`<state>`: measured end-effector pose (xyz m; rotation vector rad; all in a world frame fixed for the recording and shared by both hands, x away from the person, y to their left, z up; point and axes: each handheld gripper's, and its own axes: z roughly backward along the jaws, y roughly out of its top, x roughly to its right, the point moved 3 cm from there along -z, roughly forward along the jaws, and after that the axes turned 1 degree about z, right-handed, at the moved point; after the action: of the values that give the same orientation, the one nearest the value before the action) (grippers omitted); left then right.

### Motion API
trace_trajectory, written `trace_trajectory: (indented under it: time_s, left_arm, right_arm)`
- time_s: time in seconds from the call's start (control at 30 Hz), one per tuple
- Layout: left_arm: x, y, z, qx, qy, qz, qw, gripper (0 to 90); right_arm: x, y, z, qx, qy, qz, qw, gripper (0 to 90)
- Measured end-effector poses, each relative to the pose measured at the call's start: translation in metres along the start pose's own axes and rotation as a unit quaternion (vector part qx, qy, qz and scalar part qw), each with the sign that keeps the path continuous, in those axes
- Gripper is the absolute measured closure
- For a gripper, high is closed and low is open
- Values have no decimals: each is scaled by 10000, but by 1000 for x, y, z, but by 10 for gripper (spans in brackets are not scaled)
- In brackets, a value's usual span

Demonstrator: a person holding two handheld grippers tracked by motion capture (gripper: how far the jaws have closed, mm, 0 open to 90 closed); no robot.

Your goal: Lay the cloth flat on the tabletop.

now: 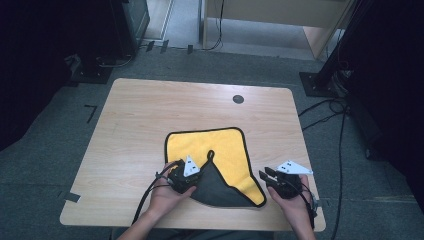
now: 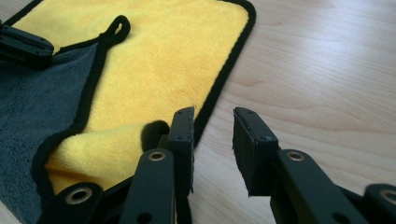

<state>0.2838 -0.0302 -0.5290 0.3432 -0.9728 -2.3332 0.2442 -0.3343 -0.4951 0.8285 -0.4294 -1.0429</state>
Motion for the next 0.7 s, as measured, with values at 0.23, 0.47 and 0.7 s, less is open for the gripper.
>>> trace_trajectory:
  time_s: [0.23,0.47,0.7]
  left_arm:
    - [-12,-15,31,179,-619,-101,9979,861]
    - [-19,-45,60,-94,-602,-277,9978,865]
    - [-40,-61,72,-167,-284,0,9995,867]
  right_arm:
    - [-8,8,-1,197,-26,137,9997,694]
    - [-17,24,-17,145,-94,369,9992,667]
    - [-13,66,-69,203,-232,332,9990,626]
